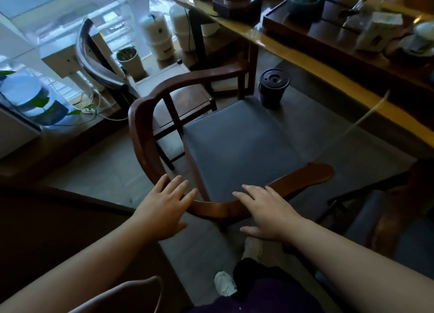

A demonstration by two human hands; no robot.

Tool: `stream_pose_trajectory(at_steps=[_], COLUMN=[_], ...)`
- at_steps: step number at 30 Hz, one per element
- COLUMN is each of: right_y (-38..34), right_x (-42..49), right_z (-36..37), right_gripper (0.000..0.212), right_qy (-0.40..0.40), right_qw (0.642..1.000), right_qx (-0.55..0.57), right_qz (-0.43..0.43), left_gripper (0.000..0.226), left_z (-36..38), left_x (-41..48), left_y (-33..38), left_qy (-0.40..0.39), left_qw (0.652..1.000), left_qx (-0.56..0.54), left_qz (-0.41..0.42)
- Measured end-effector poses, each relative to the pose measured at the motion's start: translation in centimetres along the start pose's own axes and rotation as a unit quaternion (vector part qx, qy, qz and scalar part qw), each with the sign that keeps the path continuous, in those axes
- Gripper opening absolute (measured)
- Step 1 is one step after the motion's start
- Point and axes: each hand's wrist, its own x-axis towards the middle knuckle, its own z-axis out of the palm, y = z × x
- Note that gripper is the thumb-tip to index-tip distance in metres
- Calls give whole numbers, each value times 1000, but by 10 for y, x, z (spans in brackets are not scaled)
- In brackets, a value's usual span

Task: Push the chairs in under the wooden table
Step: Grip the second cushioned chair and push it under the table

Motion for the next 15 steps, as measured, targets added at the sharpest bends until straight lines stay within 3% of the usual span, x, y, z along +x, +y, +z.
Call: stream_pose_trajectory(at_steps=[7, 15], right_y=[-6, -42], right_x=[48, 96], right_z=[8, 5], right_gripper=[95, 100], right_qy=[-59, -54], right_qw=[997, 992], right_qx=[28, 108], right_qz=[-28, -41], left_gripper=[94, 94], left_z=[-11, -14], left_x=[19, 40], left_y=[-59, -130], left_qy=[-24, -57], left_qw=[1000, 995], left_qx=[15, 52], left_qz=[-8, 63])
